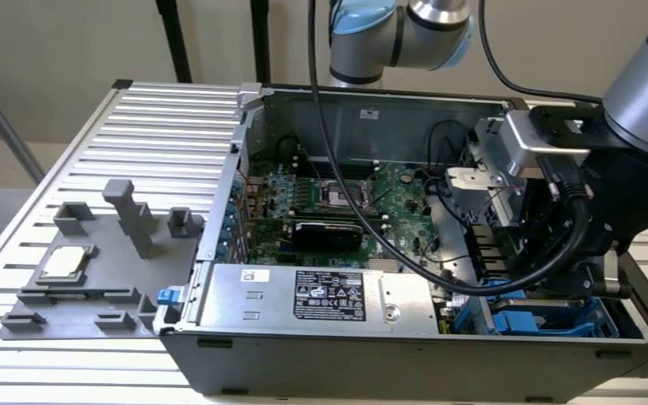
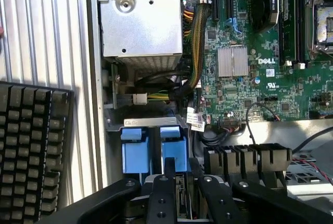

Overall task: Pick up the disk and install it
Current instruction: 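Insert the second disk wire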

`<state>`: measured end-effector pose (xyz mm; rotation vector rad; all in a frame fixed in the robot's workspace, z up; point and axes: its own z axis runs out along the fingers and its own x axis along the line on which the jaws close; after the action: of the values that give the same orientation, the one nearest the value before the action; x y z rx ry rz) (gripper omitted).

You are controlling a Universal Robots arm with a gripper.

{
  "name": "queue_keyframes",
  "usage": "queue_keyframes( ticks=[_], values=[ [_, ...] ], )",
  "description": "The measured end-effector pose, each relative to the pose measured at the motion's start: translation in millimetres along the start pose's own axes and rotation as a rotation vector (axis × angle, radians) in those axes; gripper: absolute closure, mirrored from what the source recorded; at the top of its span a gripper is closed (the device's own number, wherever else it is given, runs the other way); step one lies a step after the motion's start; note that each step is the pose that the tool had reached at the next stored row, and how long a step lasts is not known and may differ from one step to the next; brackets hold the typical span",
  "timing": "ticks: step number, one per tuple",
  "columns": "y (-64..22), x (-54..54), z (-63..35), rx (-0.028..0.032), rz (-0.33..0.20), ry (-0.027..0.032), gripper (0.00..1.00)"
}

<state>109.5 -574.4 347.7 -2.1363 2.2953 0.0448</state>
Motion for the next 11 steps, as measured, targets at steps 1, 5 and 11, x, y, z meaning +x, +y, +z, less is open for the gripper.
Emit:
queue_keyframes(
  ticks=[1,5,11],
  values=[
    [0.0,0.0,0.0,0.0,0.0,0.0,0.76],
    [0.0,0.0,0.0,0.0,0.0,0.0,0.76],
    [-0.4,-0.4,-0.6,0.0,0.0,0.0004,0.76]
  ],
)
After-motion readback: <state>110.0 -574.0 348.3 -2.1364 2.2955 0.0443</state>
